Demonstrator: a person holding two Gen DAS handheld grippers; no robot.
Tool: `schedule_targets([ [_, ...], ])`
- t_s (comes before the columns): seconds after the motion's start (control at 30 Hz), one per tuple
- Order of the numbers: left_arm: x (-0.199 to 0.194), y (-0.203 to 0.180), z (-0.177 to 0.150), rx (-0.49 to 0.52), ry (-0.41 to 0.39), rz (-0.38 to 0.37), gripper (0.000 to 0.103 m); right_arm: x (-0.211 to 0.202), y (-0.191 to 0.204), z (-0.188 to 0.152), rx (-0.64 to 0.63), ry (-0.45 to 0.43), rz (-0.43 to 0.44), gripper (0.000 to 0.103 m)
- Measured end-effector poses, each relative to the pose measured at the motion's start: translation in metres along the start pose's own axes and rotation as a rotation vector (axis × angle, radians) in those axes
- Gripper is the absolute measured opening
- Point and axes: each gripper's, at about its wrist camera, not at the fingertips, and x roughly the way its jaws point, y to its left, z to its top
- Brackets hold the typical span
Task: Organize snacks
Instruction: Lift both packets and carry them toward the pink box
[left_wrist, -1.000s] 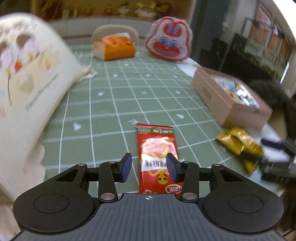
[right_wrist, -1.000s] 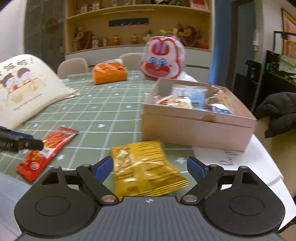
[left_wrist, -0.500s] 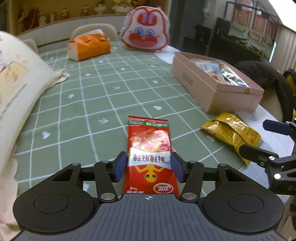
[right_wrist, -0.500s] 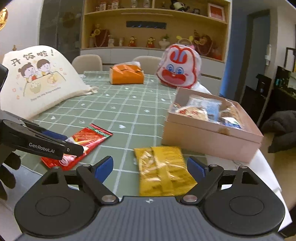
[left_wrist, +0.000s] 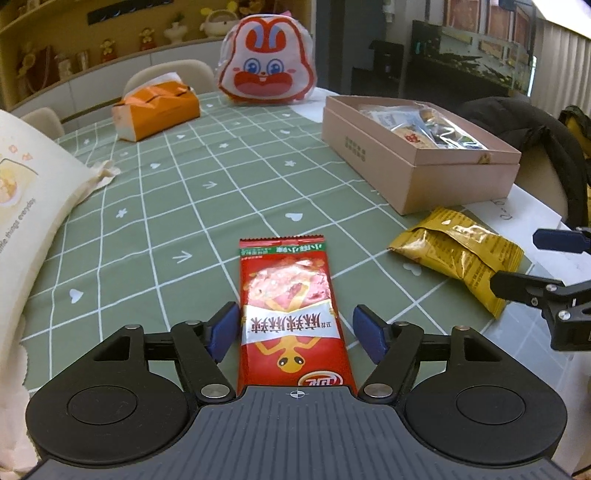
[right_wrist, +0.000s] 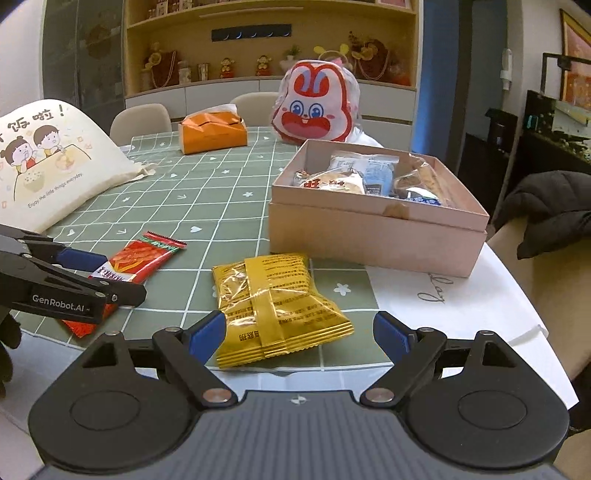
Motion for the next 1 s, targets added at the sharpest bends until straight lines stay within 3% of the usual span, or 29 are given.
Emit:
schedule_targets([
  [0.1, -0.007, -0.002, -0.004, 0.000, 0.004, -0.010, 0.064, -0.001, 0.002, 0.005, -0.032, -0.013, -0.002, 0.087],
  [0.27, -0.018, -0.007, -0.013, 0.007, 0.008, -0.037, 0.064, 0.010, 0.002, 0.018, -0.046, 0.003, 0.043, 0.088],
  [0.5, -0.021, -0.006, -0.014, -0.039, 0.010, -0.056, 0.064, 0.036, -0.011, 0.017, 0.097, 0.130, 0.142, 0.088],
  [0.7, -0.023, 0.007, -0.012, -0.163, 0.014, -0.100, 0.064, 0.016, 0.007, 0.005, -0.055, 0.149, 0.234, 0.088],
  [0.8, -0.024, 0.007, -0.014, -0.166, 0.002, -0.103, 0.064, 0.008, 0.005, 0.010, -0.033, 0.118, 0.169, 0.088],
  [0.93, -0.024, -0.005, -0.017, -0.113, -0.017, -0.053, 0.064, 0.010, -0.006, 0.023, 0.107, 0.057, 0.040, 0.088],
  [1.0, -0.023, -0.012, -0.019, -0.086, -0.025, -0.023, 0.064, 0.019, -0.008, 0.031, 0.167, 0.089, 0.041, 0.092],
])
